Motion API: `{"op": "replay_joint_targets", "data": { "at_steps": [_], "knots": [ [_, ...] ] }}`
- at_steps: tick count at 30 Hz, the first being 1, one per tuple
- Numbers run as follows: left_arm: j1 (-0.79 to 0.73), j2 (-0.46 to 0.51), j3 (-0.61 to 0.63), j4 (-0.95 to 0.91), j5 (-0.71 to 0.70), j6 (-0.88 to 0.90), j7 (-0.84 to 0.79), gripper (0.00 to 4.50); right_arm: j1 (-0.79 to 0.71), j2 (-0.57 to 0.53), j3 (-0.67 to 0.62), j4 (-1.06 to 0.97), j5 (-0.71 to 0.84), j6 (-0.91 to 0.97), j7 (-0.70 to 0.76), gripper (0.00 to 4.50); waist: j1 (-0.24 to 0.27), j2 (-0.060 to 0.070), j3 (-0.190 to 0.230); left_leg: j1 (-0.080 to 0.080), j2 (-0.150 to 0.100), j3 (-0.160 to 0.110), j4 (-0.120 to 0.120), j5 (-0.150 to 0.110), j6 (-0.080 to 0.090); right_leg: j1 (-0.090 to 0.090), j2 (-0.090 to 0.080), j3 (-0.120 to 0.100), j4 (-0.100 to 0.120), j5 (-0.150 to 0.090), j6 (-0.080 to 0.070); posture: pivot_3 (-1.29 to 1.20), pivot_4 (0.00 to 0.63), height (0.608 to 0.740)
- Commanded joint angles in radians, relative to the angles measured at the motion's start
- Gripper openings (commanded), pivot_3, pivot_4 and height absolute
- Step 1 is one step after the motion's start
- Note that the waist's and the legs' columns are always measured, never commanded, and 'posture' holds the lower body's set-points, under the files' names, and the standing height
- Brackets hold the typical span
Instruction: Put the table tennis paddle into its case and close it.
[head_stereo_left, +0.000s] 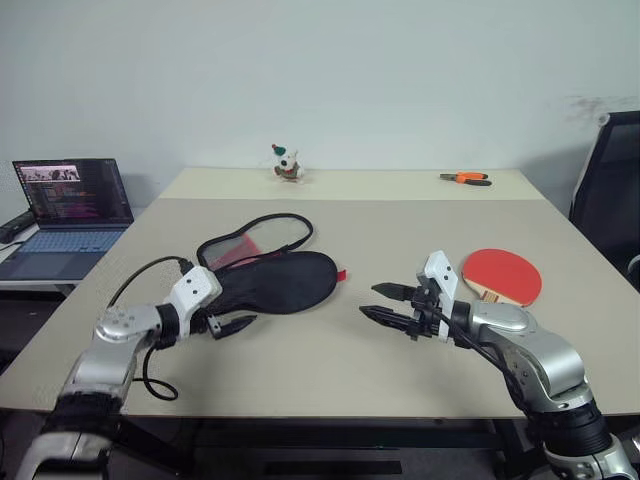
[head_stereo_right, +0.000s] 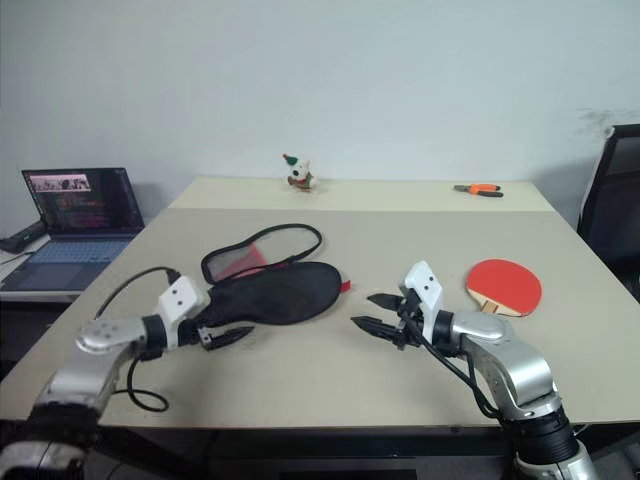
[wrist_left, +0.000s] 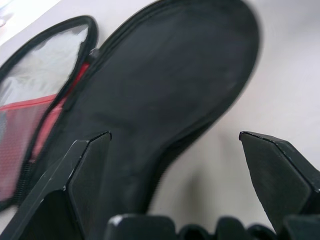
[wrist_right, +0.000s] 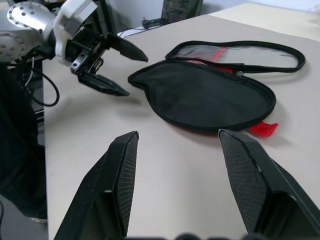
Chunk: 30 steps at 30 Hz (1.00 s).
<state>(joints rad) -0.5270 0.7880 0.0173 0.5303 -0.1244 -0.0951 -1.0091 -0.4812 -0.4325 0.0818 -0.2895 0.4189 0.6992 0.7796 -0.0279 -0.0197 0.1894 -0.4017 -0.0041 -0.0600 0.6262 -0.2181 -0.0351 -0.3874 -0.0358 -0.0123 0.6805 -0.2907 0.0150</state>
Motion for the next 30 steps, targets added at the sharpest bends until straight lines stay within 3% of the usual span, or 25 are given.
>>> {"op": "replay_joint_targets", "data": {
  "at_steps": [1, 11, 14, 21, 25, 30],
  "knots": [
    [-0.054, 0.022, -0.017, 0.126, 0.047, -0.086, -0.03, 4.5, -0.005, -0.004, -0.018, -0.028, 0.009, -0.027, -0.014, 2.82, -0.001, 0.0, 0.0, 0.0, 0.0, 0.0, 0.0, 0.0, 0.0, 0.0, 0.0, 0.0, 0.0, 0.0, 0.0, 0.0, 0.15, 0.74],
    [-0.101, 0.056, -0.048, 0.321, 0.114, -0.177, -0.094, 4.5, 0.0, -0.002, -0.02, -0.023, 0.006, -0.048, -0.04, 2.82, -0.004, 0.0, 0.0, 0.001, 0.001, 0.003, 0.0, -0.001, 0.001, -0.001, 0.0, 0.001, 0.001, 0.0, 0.0, 0.0, 0.15, 0.74],
    [-0.128, 0.059, -0.044, 0.373, 0.127, -0.188, -0.07, 3.89, -0.003, -0.005, -0.029, -0.009, 0.004, -0.061, -0.047, 2.87, -0.004, 0.0, 0.0, 0.001, 0.002, 0.003, 0.0, -0.001, 0.001, -0.001, 0.0, 0.0, 0.002, 0.0, 0.0, 0.0, 0.15, 0.74],
    [-0.16, 0.054, -0.028, 0.441, 0.125, -0.191, -0.052, 1.46, -0.019, -0.006, -0.05, 0.02, -0.001, -0.09, -0.068, 2.87, -0.004, 0.0, 0.0, 0.001, 0.002, 0.004, 0.001, -0.001, 0.001, -0.001, 0.0, 0.0, 0.002, 0.0, 0.0, 0.0, 0.15, 0.74],
    [-0.148, 0.015, -0.007, 0.351, 0.059, -0.12, -0.099, 0.03, -0.013, -0.016, -0.056, 0.016, 0.001, -0.094, -0.067, 2.87, -0.003, 0.0, 0.0, 0.0, 0.001, 0.004, 0.001, -0.001, 0.001, -0.001, 0.0, 0.0, 0.002, 0.0, 0.0, 0.0, 0.15, 0.74],
    [-0.065, -0.028, 0.012, 0.103, -0.016, 0.033, -0.124, 0.03, 0.017, -0.078, -0.057, -0.027, 0.022, -0.079, -0.014, 2.87, -0.001, 0.0, 0.0, 0.0, 0.0, 0.003, 0.001, -0.001, 0.001, -0.001, 0.0, 0.001, 0.001, 0.001, 0.001, 0.0, 0.15, 0.74]
  ]
}}
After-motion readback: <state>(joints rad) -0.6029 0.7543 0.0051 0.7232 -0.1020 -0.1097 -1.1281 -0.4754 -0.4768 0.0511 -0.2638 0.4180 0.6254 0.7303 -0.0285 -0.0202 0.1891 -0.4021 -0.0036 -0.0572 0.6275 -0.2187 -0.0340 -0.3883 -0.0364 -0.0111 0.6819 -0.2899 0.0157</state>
